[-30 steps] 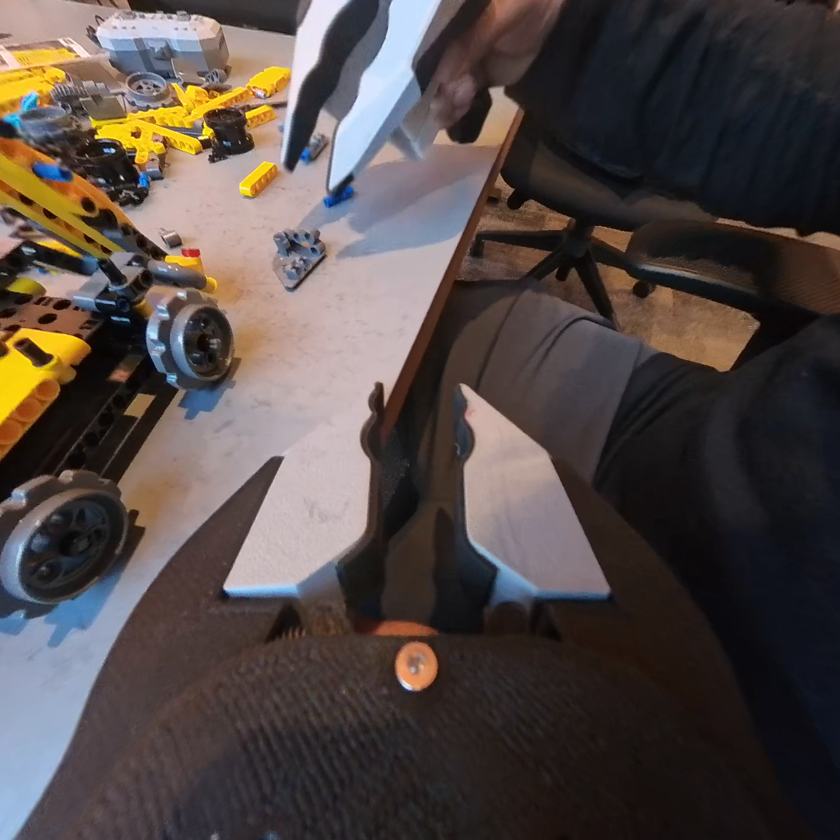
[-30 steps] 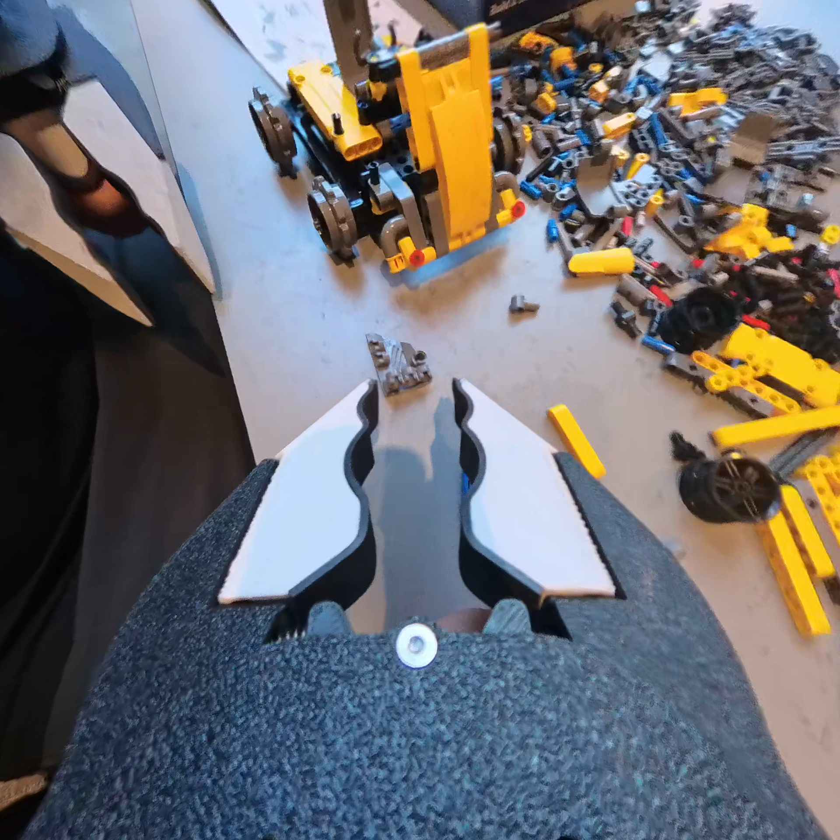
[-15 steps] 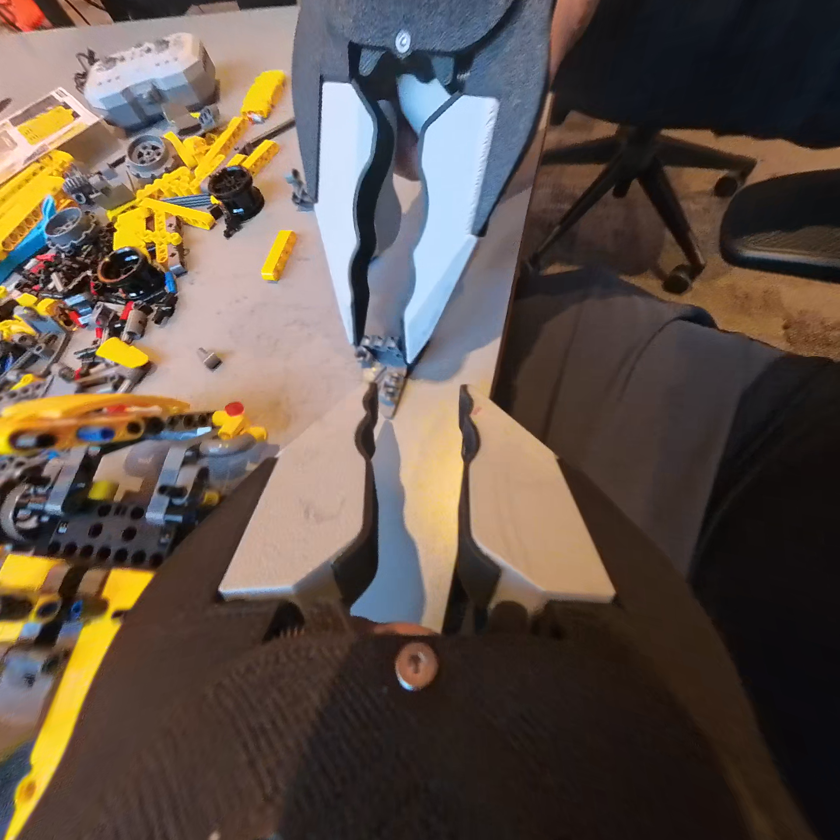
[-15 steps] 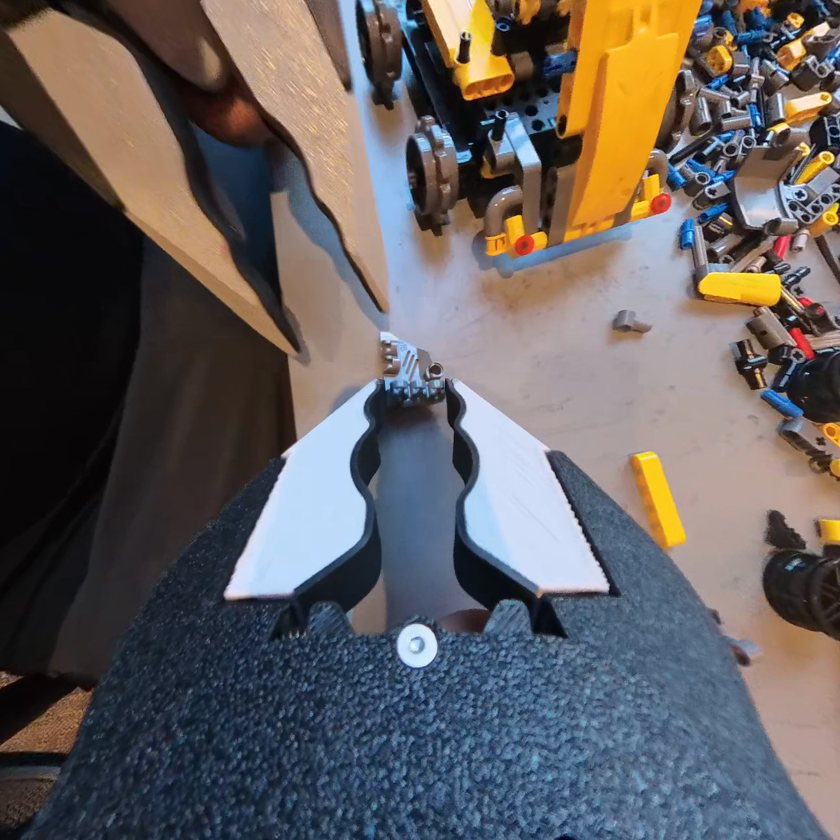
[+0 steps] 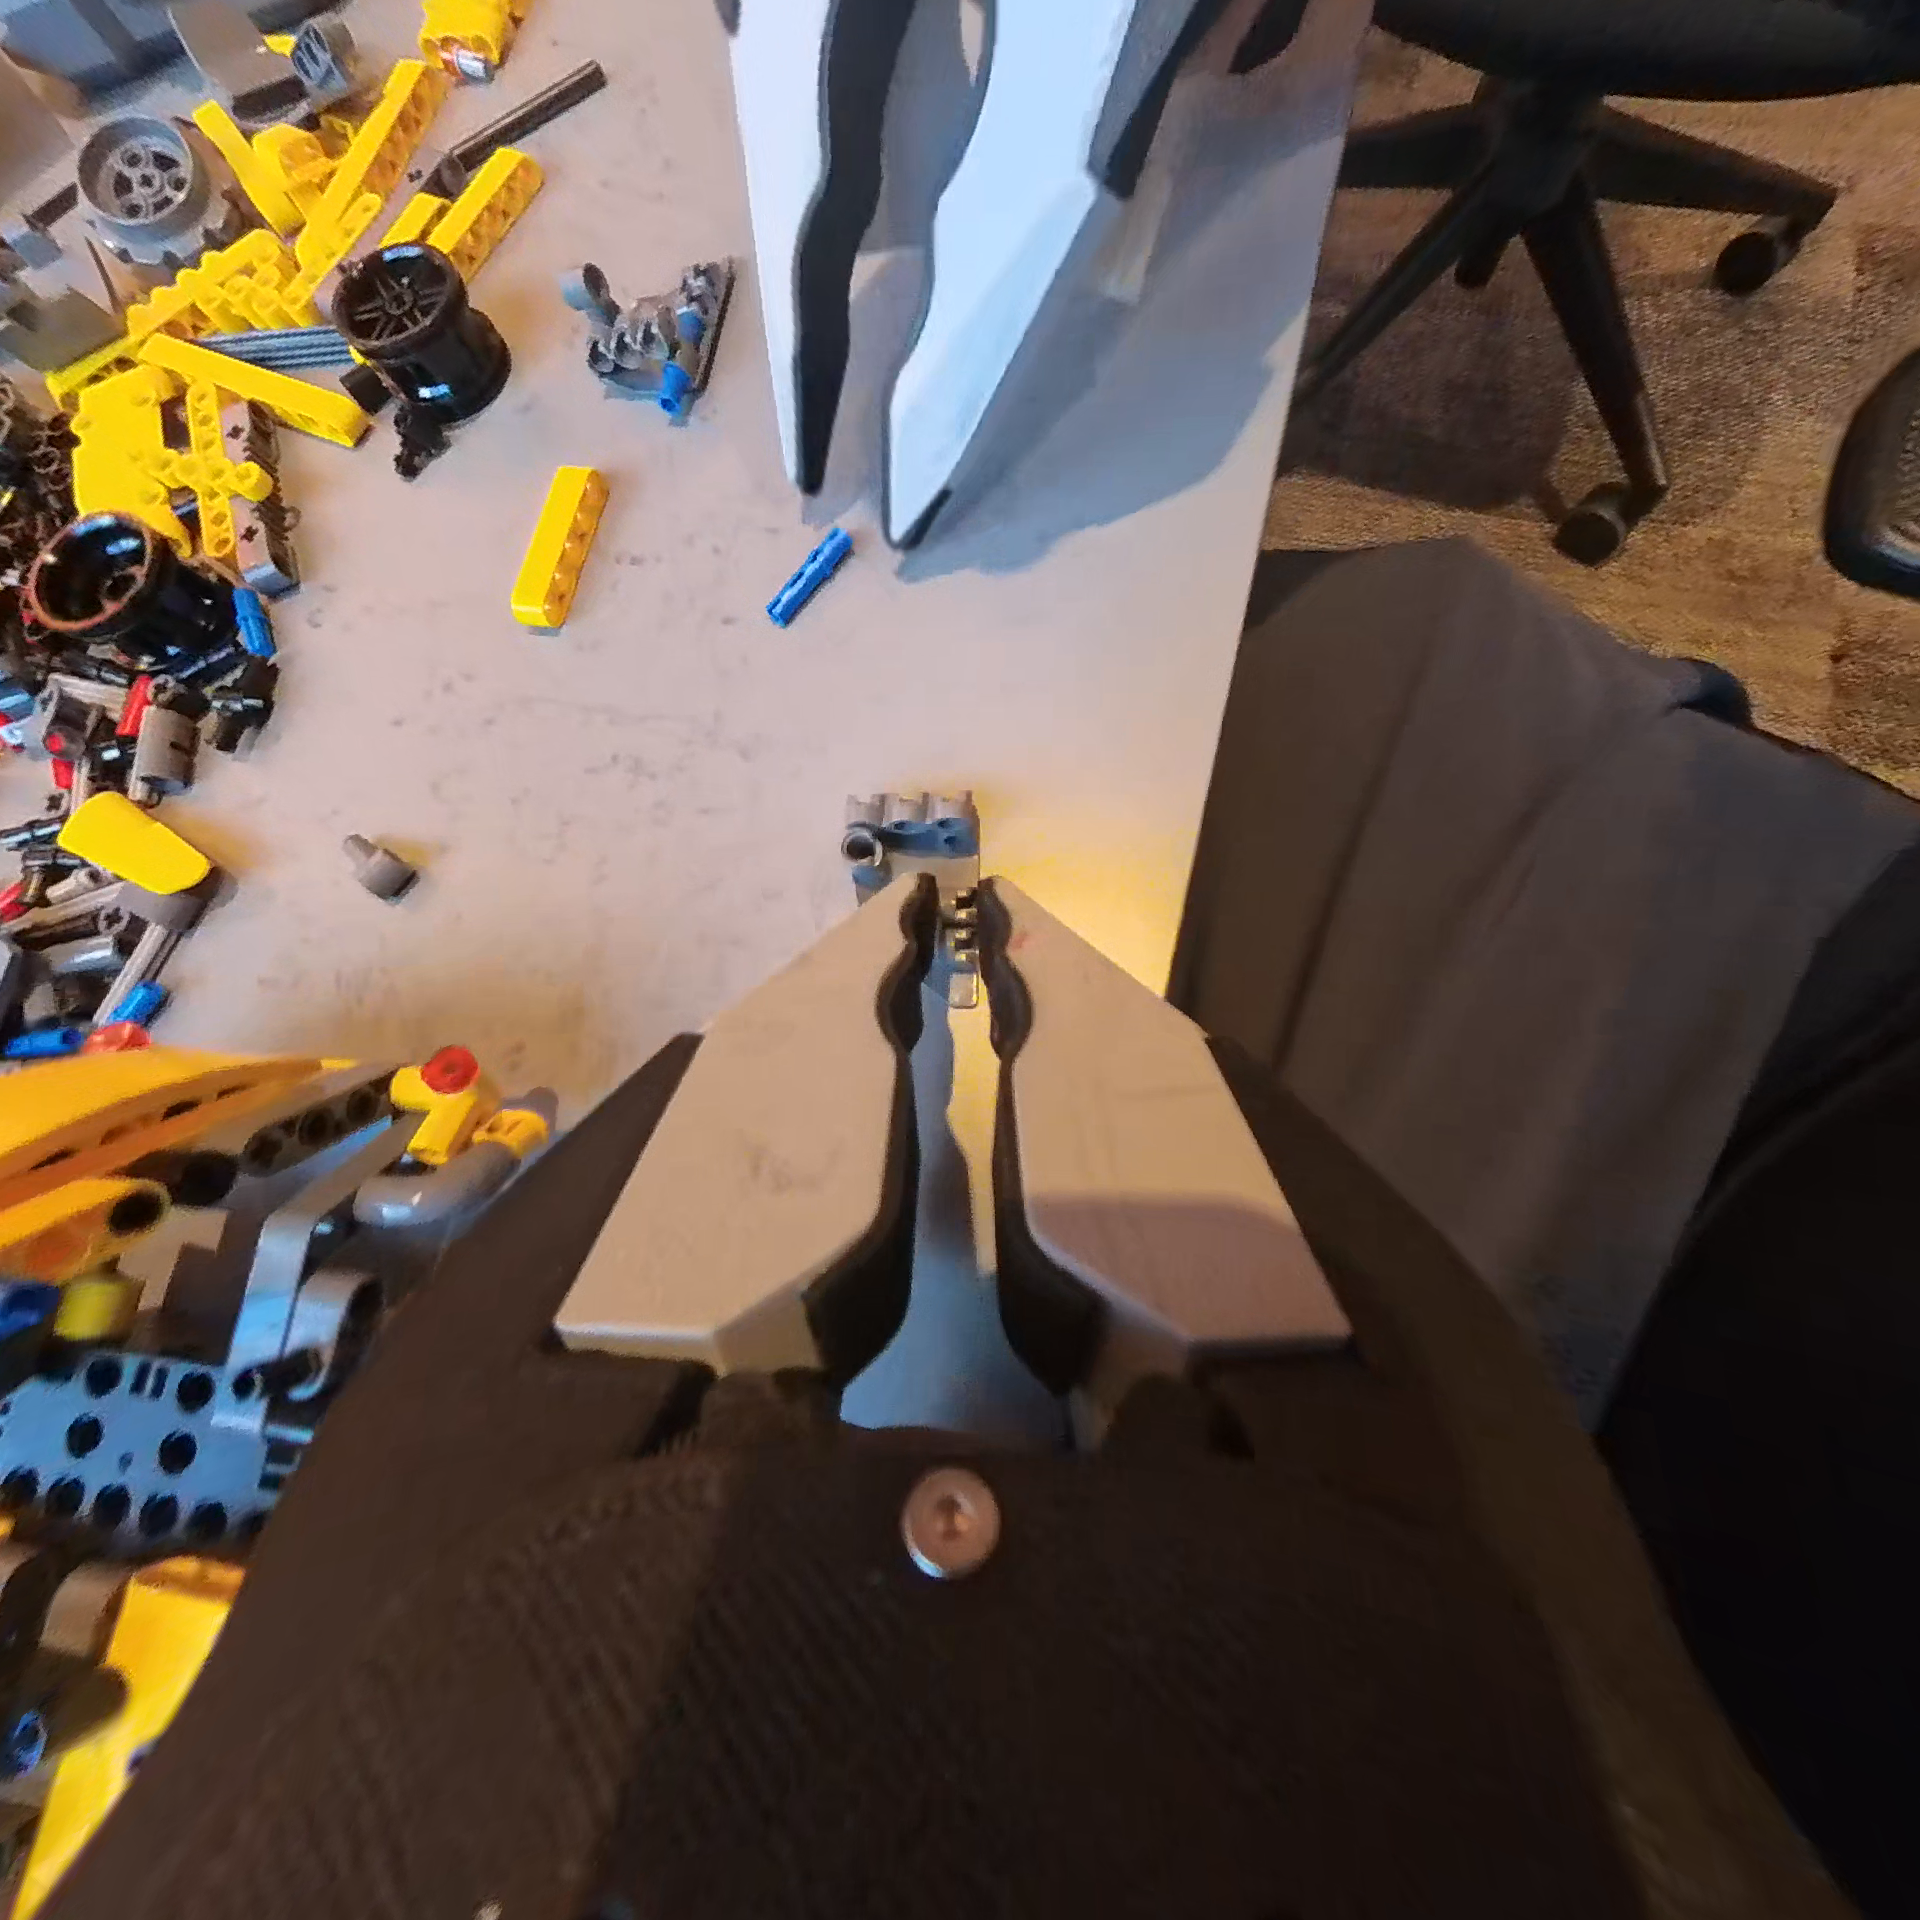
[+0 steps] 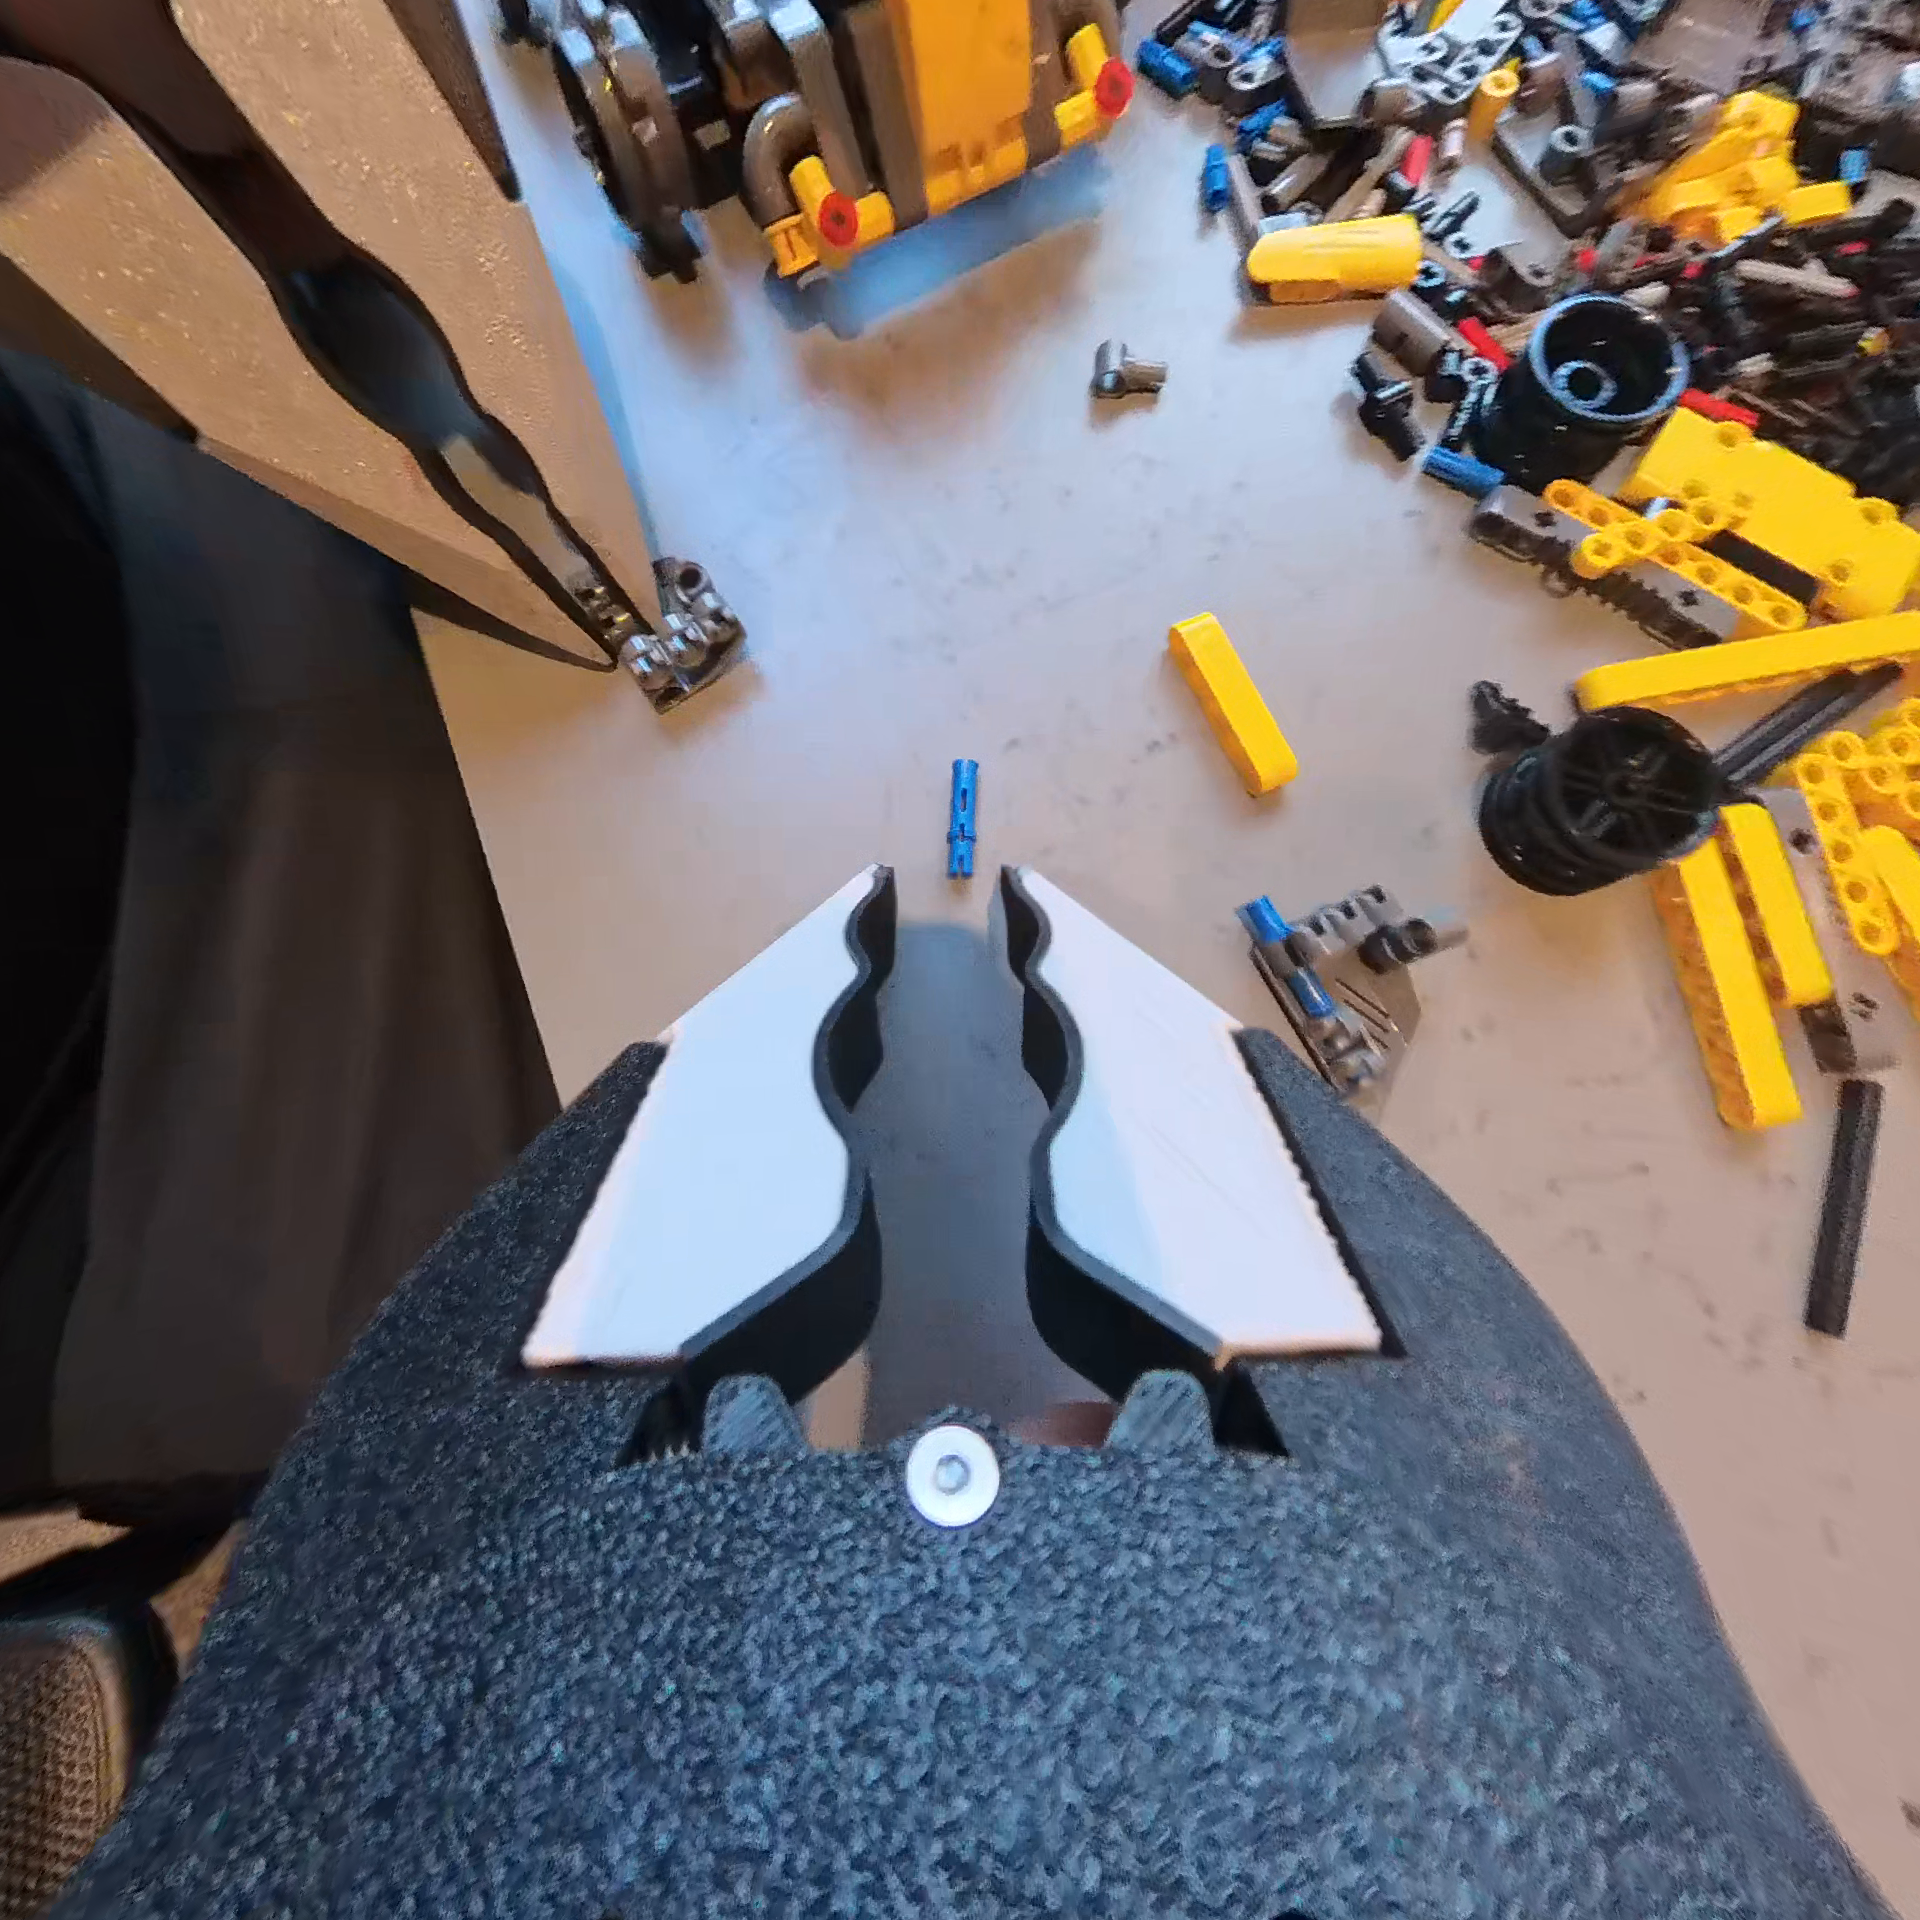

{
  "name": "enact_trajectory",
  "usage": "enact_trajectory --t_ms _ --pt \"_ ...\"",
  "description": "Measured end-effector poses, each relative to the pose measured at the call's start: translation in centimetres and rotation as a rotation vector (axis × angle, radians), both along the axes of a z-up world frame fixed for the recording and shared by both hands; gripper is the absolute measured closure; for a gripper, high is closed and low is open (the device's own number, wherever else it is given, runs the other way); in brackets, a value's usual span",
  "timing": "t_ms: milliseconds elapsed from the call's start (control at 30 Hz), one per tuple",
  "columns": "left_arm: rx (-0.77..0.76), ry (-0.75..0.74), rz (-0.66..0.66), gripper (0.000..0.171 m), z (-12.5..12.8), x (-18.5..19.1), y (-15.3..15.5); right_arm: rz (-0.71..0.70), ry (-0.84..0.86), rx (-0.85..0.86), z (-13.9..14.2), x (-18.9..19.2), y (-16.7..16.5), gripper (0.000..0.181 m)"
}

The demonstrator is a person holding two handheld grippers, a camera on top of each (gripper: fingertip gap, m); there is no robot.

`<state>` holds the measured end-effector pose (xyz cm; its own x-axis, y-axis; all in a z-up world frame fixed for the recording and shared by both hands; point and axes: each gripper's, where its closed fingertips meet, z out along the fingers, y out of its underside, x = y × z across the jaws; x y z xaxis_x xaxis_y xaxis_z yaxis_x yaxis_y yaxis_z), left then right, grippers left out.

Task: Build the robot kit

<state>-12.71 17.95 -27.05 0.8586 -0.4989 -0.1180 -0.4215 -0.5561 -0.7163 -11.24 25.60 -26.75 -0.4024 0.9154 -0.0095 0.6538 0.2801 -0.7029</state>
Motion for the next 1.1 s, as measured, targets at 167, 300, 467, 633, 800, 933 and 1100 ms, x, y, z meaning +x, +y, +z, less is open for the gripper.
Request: enact_trajectory --t_ms 167,300,467,633,800,933,1100 --pt "-0.015 -0.013 0.003 0.165 0.0 1.0 1.0 0.064 0.009 -0.001 -0.2 0.0 -0.7 0.161" --pt "-0.026 -0.031 0.046 0.149 0.1 0.8 1.1 0.009 0.058 -0.034 1.0 -0.4 0.2 0.161" --pt "0.013 -0.061 0.14 0.143 0.8 -0.4 1.9 -0.07 0.081 -0.073 1.5 -0.7 -0.1 0.166" --pt "-0.002 -0.037 0.132 0.143 0.2 -0.2 1.8 -0.118 0.022 -0.053 -0.2 -0.8 -0.2 0.156" --pt "0.0 -0.028 0.107 0.151 0.0 0.2 1.6 -0.114 0.022 -0.022 -0.5 -0.9 -0.5 0.173" --pt "-0.005 -0.045 0.126 0.151 0.0 0.4 1.9 -0.075 0.032 0.01 -0.5 -0.7 -0.6 0.177" --pt "0.01 -0.027 0.113 0.151 0.0 0.8 1.7 0.048 0.072 0.079 -0.1 0.4 -1.8 0.177"
